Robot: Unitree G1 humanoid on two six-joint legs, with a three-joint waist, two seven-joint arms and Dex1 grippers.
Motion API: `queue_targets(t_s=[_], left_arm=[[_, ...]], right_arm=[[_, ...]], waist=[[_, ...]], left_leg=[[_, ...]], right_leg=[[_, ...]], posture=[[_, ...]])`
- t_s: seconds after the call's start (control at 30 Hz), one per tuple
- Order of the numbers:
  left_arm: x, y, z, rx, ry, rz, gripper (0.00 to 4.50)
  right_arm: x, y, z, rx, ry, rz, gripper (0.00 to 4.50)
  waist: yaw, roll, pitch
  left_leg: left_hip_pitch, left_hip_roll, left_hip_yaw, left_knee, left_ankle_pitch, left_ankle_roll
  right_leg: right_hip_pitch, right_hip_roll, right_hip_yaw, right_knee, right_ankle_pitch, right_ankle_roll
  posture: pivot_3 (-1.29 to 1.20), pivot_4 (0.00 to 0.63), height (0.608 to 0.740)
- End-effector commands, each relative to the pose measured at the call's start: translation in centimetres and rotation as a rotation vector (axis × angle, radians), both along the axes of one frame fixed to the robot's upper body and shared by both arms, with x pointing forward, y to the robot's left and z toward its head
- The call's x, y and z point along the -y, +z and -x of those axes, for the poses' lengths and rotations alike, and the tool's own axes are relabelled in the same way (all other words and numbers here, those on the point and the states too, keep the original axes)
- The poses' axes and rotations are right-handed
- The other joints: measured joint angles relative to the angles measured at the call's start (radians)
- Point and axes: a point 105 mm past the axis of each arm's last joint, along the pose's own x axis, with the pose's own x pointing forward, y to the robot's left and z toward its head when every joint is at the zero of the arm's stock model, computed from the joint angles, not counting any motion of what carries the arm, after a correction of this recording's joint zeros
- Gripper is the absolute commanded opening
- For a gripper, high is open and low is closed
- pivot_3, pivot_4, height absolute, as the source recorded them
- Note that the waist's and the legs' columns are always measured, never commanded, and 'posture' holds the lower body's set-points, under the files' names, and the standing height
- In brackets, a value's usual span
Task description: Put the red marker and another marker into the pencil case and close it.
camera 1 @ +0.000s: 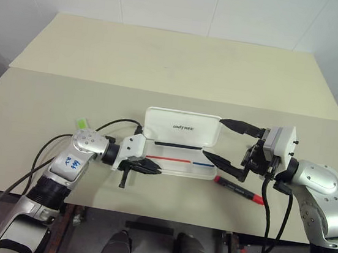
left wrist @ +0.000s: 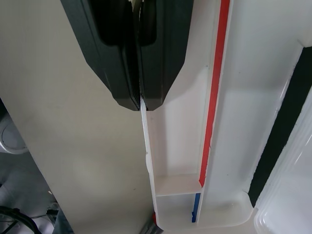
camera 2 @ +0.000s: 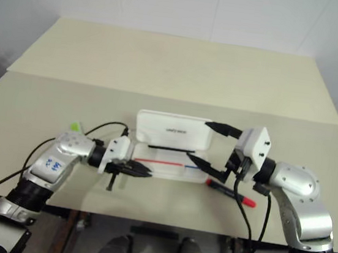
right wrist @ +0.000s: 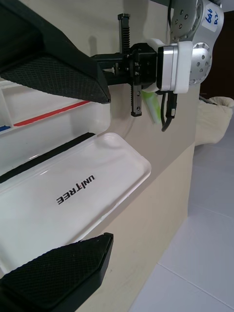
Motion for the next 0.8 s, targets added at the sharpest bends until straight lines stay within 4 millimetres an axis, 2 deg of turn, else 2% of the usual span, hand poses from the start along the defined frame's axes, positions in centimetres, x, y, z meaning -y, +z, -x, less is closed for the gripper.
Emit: queue_targets(t_s=[0.03,0.37,0.4,0.43,0.47,0.67,0.8], left_arm=[[0.5,0.0,0.0,0.023,-0.044,-0.005,0.02],[0.7,-0.4,-0.5,-0.01,-0.064,-0.011,0.02],[0.7,-0.4,-0.5,0.0,-0.069,-0.01,0.45],[0.8,-0.3,-0.7,0.018,-0.054,-0.003,0.57],[0.9,-0.2,-0.8,0.016,-0.045,0.002,0.9],[1.0,0.2,-0.7,0.031,-0.036,0.013,2.99],[0.5,1.0,-0.5,0.043,-0.008,0.04,2.99]], right_arm=[[0.0,1.3,0.5,0.054,0.008,0.001,4.5],[-0.3,1.9,0.7,0.065,0.01,0.004,4.5],[-0.3,1.9,0.7,0.066,0.01,0.004,4.5],[-0.3,1.9,0.6,0.066,0.01,0.004,4.5],[-0.3,1.9,0.6,0.066,0.009,0.004,4.5],[-0.4,1.9,0.5,0.064,0.012,0.002,4.5],[-0.6,1.8,0.4,0.057,0.024,-0.003,4.5]], waist=[[0.0,0.0,0.0],[0.002,0.0,0.0],[0.002,0.0,0.0],[0.001,0.0,0.0],[0.001,0.0,0.0],[0.0,0.0,0.0],[0.0,0.0,0.0]], left_leg=[[0.0,0.0,0.0,0.0,0.0,0.0],[0.0,0.0,0.0,0.0,0.0,0.0],[0.0,0.0,0.0,0.0,0.0,0.0],[0.0,0.0,0.0,0.0,0.0,0.0],[0.0,0.0,0.0,0.0,0.0,0.0],[0.0,0.0,0.0,0.0,0.0,0.0],[0.0,0.0,0.0,0.0,0.0,0.0]], right_leg=[[0.0,0.0,0.0,0.0,0.0,0.0],[0.0,0.0,0.0,0.0,0.0,0.0],[0.0,0.0,0.0,0.0,0.0,0.0],[0.0,0.0,0.0,0.001,0.0,0.0],[0.0,0.0,0.0,0.001,0.0,0.0],[0.0,0.0,0.0,0.0,0.0,0.0],[0.0,0.0,0.0,0.001,0.0,0.0]], posture=[[0.0,0.15,0.74],[0.0,0.15,0.74],[0.0,0.15,0.74],[0.0,0.15,0.74],[0.0,0.15,0.74],[0.0,0.15,0.74],[0.0,0.15,0.74]])
